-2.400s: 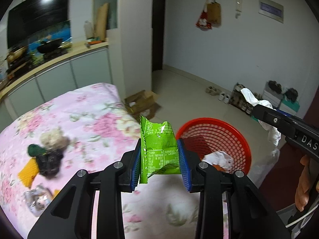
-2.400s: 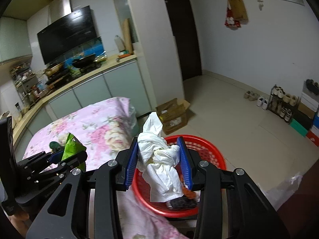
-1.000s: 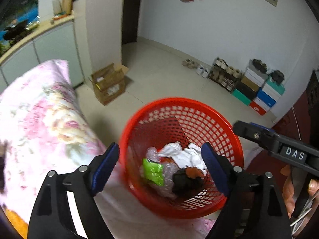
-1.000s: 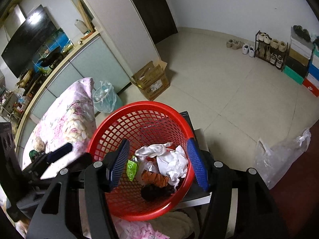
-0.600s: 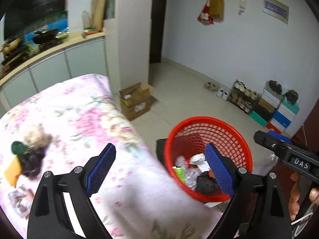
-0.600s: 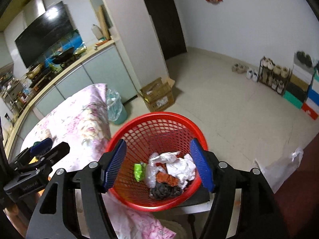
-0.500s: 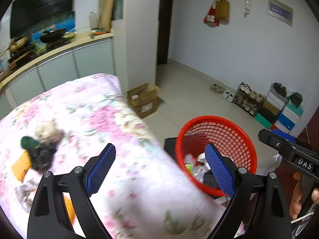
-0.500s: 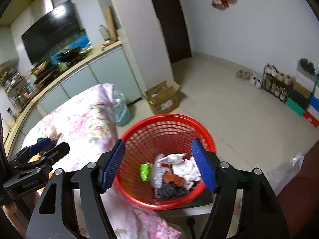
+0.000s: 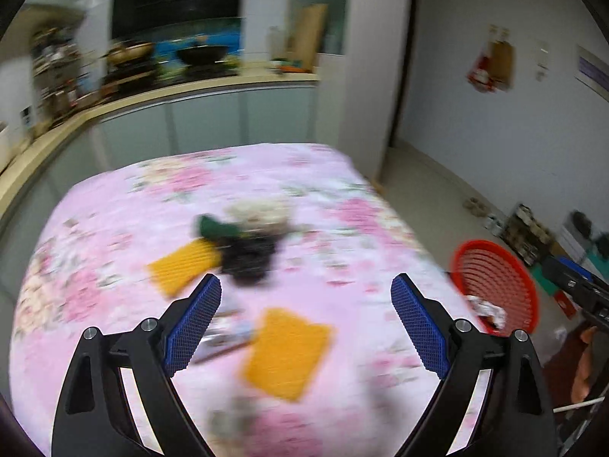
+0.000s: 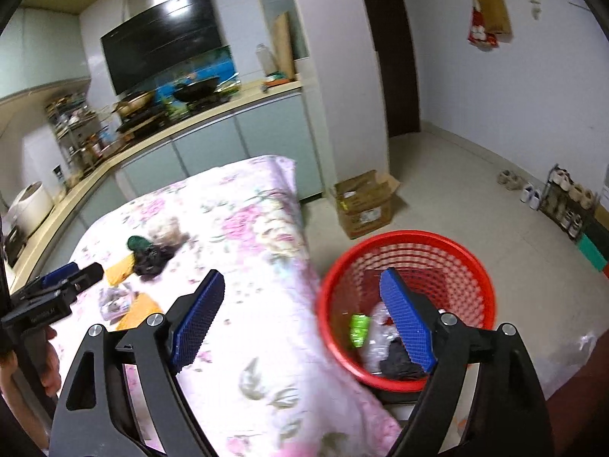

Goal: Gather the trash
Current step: 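Move both open tools back over the quilt toward the remaining trash, then grasp the clear cat-print wrapper with the left tool, then grasp the yellow foam net with the right tool, then carry the cat-print wrapper and yellow foam net over the red basket with both tools, then open both tools to drop the wrapper and foam net into the basket, then move both open tools back over the quilt toward the remaining trash, then grasp the second yellow foam net with the left tool while the right tool grasps the black plastic bag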

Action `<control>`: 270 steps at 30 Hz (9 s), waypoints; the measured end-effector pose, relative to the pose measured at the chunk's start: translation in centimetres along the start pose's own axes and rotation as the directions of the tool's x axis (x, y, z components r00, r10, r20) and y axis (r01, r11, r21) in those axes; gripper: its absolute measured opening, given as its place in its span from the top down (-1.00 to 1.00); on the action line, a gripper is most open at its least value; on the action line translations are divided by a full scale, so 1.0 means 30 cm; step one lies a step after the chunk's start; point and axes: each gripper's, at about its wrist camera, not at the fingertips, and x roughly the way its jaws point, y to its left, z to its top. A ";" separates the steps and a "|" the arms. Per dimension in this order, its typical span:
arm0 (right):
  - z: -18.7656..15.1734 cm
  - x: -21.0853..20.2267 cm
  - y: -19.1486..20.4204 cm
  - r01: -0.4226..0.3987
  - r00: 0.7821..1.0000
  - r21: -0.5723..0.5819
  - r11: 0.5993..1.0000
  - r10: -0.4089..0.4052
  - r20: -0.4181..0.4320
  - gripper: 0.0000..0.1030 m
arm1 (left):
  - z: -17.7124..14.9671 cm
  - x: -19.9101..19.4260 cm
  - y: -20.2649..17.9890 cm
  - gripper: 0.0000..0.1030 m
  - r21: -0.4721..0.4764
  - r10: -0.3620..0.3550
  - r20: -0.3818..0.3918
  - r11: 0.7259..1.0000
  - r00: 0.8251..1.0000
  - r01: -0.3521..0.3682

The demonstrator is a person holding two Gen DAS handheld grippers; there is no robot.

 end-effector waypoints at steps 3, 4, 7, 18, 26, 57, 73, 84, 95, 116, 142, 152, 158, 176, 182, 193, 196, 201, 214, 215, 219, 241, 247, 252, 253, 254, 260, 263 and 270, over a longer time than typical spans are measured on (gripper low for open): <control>-0.002 0.007 0.054 -0.018 1.000 -0.026 0.999 0.018 -0.011 -0.57 | -0.013 -0.023 0.145 -0.71 -0.075 0.051 -0.010 0.996 0.999 -0.051; -0.002 0.007 0.071 -0.023 1.000 -0.034 0.999 0.022 -0.012 -0.58 | -0.019 -0.026 0.185 -0.71 -0.094 0.057 -0.019 0.994 0.998 -0.058; -0.004 0.008 0.111 -0.032 0.999 -0.054 0.998 0.031 -0.014 -0.58 | -0.037 -0.035 0.275 -0.71 -0.131 0.073 -0.043 0.988 0.996 -0.078; -0.020 0.048 0.218 -0.056 0.997 -0.108 0.993 0.049 -0.065 -0.58 | -0.111 0.089 0.371 -0.70 -0.166 0.049 -0.144 0.984 0.988 -0.073; -0.017 0.093 0.234 -0.049 0.995 -0.113 0.992 0.039 -0.093 -0.58 | -0.106 0.234 0.384 -0.69 -0.167 -0.013 -0.185 0.986 0.983 -0.019; -0.111 0.275 0.469 -0.205 0.956 -0.172 0.964 0.159 -0.247 -0.57 | -0.122 0.086 0.400 0.76 -0.184 -0.030 -0.051 0.983 0.998 0.020; -0.204 0.441 0.607 -0.262 0.912 -0.163 0.951 0.189 -0.363 -0.11 | -0.159 0.024 0.501 0.76 -0.242 0.047 -0.018 0.969 0.999 -0.050; -0.189 0.428 0.614 -0.255 0.929 -0.205 0.945 0.181 -0.322 0.55 | -0.176 0.027 0.494 0.76 -0.239 0.070 -0.029 0.968 0.997 -0.075; -0.130 0.361 0.588 -0.236 0.952 -0.218 0.947 0.181 -0.246 0.68 | -0.157 0.007 0.451 0.76 -0.218 0.079 -0.013 0.973 0.997 -0.080; 0.008 0.187 0.500 -0.192 0.981 -0.225 0.955 0.178 -0.082 0.69 | -0.065 -0.062 0.333 0.76 -0.160 0.084 0.065 0.984 0.994 -0.073; 0.083 0.033 0.389 -0.150 0.987 -0.205 0.967 0.160 0.031 0.69 | 0.009 -0.123 0.152 0.76 -0.077 0.022 0.135 0.997 0.991 -0.012; 0.104 -0.002 0.282 -0.091 0.992 -0.165 0.982 0.104 0.069 0.69 | 0.042 -0.082 0.016 0.76 -0.010 -0.047 0.132 0.999 0.990 0.049; 0.113 -0.007 0.184 -0.036 0.996 -0.119 0.992 0.046 0.082 0.69 | 0.064 -0.031 -0.100 0.76 0.048 -0.108 0.108 0.993 0.988 0.103; 0.125 0.016 -0.182 0.161 0.984 0.045 0.986 -0.164 0.069 0.69 | 0.083 0.202 -0.539 0.76 0.206 -0.315 -0.065 0.924 0.947 0.322; 0.112 0.038 -0.288 0.218 0.974 0.093 0.972 -0.222 0.037 0.69 | 0.058 0.288 -0.659 0.76 0.235 -0.349 -0.146 0.896 0.925 0.376; 0.061 0.111 -0.412 0.268 0.963 0.136 0.954 -0.263 -0.057 0.69 | -0.016 0.437 -0.805 0.76 0.234 -0.370 -0.299 0.865 0.879 0.444; 0.047 0.141 -0.431 0.279 0.959 0.133 0.951 -0.268 -0.097 0.69 | -0.036 0.469 -0.832 0.76 0.242 -0.361 -0.323 0.862 0.875 0.445; 0.021 0.180 -0.449 0.291 0.951 0.135 0.947 -0.272 -0.145 0.66 | -0.071 0.490 -0.858 0.65 0.265 -0.340 -0.345 0.859 0.875 0.438; -0.006 0.137 -0.466 0.271 0.957 0.197 0.942 -0.243 -0.157 0.09 | -0.028 0.417 -0.763 -0.58 0.222 -0.322 -0.254 0.899 0.912 0.378; -0.007 0.127 -0.460 0.266 0.959 0.198 0.943 -0.240 -0.150 0.04 | -0.023 0.408 -0.750 -0.60 0.218 -0.318 -0.245 0.903 0.916 0.372; -0.006 0.092 -0.424 0.236 0.969 0.197 0.952 -0.216 -0.117 -0.16 | -0.012 0.361 -0.685 -0.64 0.215 -0.284 -0.197 0.921 0.938 0.324; 0.047 0.065 -0.003 -0.009 1.000 -0.020 1.000 0.009 -0.014 -0.58 | -0.010 0.151 -0.183 -0.69 0.043 -0.037 -0.027 0.998 0.999 0.038; 0.047 0.077 0.111 -0.042 0.999 -0.075 0.996 0.042 0.002 -0.67 | -0.044 0.070 -0.015 -0.77 -0.009 0.063 0.051 0.998 0.997 -0.062; 0.048 0.107 0.193 -0.056 0.998 -0.113 0.992 0.057 0.011 -0.70 | -0.067 0.008 0.112 -0.86 -0.032 0.126 0.132 0.992 0.983 -0.123; 0.047 0.118 0.206 -0.067 0.998 -0.118 0.991 0.067 0.001 -0.70 | -0.069 0.004 0.133 -0.86 -0.041 0.134 0.130 0.991 0.982 -0.129; 0.045 0.128 0.220 -0.082 0.997 -0.122 0.989 0.081 -0.011 -0.70 | -0.070 0.003 0.161 -0.86 -0.057 0.143 0.122 0.989 0.982 -0.137; 0.029 0.182 0.292 -0.124 0.991 -0.146 0.981 0.115 -0.069 -0.70 | -0.078 0.036 0.338 -0.86 -0.200 0.157 0.055 0.969 0.986 -0.144; 0.026 0.210 0.324 -0.135 0.988 -0.160 0.978 0.122 -0.091 -0.70 | -0.082 0.076 0.400 -0.86 -0.239 0.172 0.015 0.957 0.985 -0.163; 0.029 0.270 0.370 -0.158 0.982 -0.161 0.974 0.137 -0.134 -0.70 | -0.070 0.200 0.445 -0.86 -0.249 0.157 -0.069 0.954 0.985 -0.169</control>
